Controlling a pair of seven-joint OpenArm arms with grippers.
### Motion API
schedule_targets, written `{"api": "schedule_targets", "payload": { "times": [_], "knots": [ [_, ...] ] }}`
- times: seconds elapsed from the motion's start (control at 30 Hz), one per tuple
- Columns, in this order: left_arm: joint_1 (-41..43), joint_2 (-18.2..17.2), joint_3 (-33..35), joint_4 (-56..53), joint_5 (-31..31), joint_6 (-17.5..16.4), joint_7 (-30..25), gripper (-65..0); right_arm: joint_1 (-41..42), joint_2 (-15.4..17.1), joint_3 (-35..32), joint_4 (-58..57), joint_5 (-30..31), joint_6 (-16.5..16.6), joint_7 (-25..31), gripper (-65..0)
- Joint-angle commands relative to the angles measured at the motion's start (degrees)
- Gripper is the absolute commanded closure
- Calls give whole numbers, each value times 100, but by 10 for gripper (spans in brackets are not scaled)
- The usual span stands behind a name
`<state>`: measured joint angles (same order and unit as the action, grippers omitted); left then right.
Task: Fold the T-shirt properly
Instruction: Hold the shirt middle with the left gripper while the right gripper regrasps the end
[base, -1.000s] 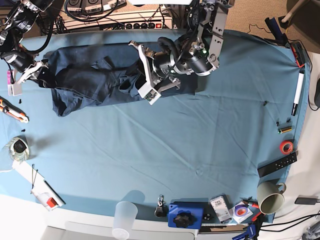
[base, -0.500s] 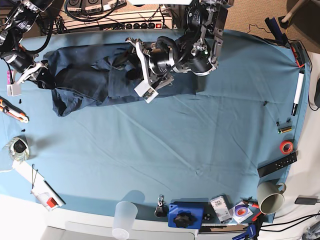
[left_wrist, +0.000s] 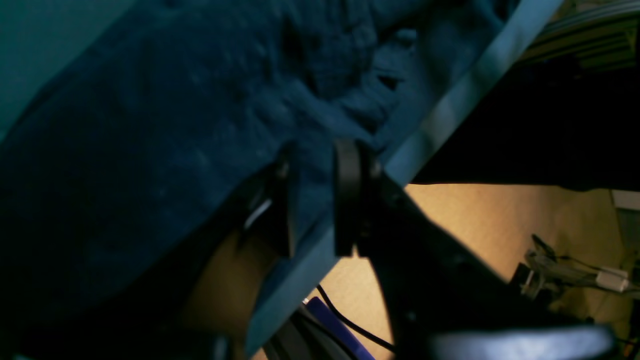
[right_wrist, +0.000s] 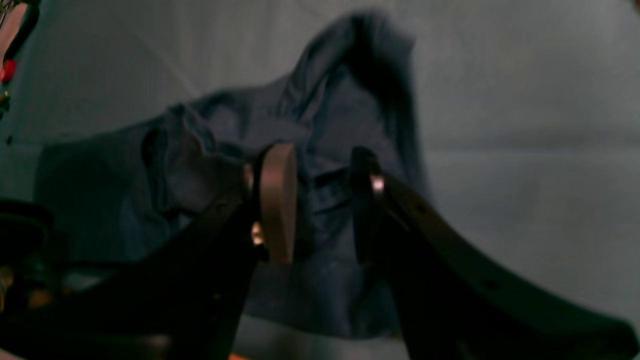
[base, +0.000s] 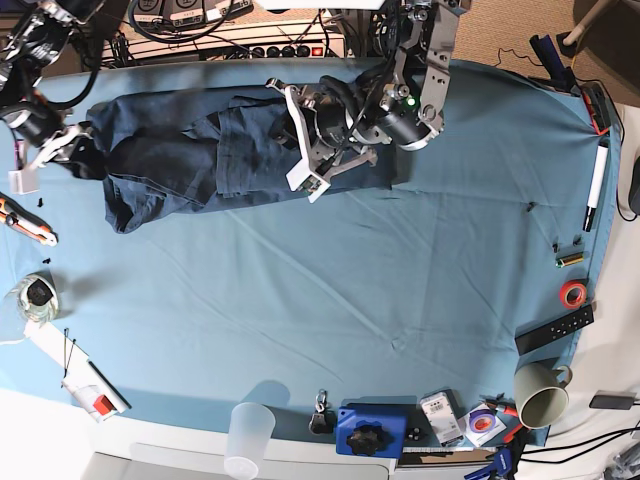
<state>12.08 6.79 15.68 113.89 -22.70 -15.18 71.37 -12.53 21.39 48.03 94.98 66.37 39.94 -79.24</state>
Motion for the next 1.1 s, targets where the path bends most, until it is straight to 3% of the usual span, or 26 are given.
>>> {"api": "schedule_targets", "payload": {
  "times": [0.0, 0.27, 0.43, 0.7, 0.87, 1.07],
  "knots": [
    [26, 66, 24, 205, -105, 13, -70, -98, 33, 214, 96, 103, 267, 6, 140, -190],
    [319, 66, 26, 695, -101, 15, -238, -98, 33, 717, 157, 103, 763, 6, 138, -189],
    [452, 66, 26, 695, -105, 15, -236, -98, 33, 785, 157, 103, 721, 6, 127, -190],
    [660, 70, 26, 693, -101, -131, -387, -99, 17, 994, 153, 103, 107, 6, -22, -204],
    [739, 81, 26, 693, -105, -131, -367, -99, 35, 970, 153, 94, 470, 6, -76, -228],
    [793, 83, 28, 695, -227, -131, -365, -99, 291, 1067, 153, -323, 479, 6, -76, -227]
  ]
}}
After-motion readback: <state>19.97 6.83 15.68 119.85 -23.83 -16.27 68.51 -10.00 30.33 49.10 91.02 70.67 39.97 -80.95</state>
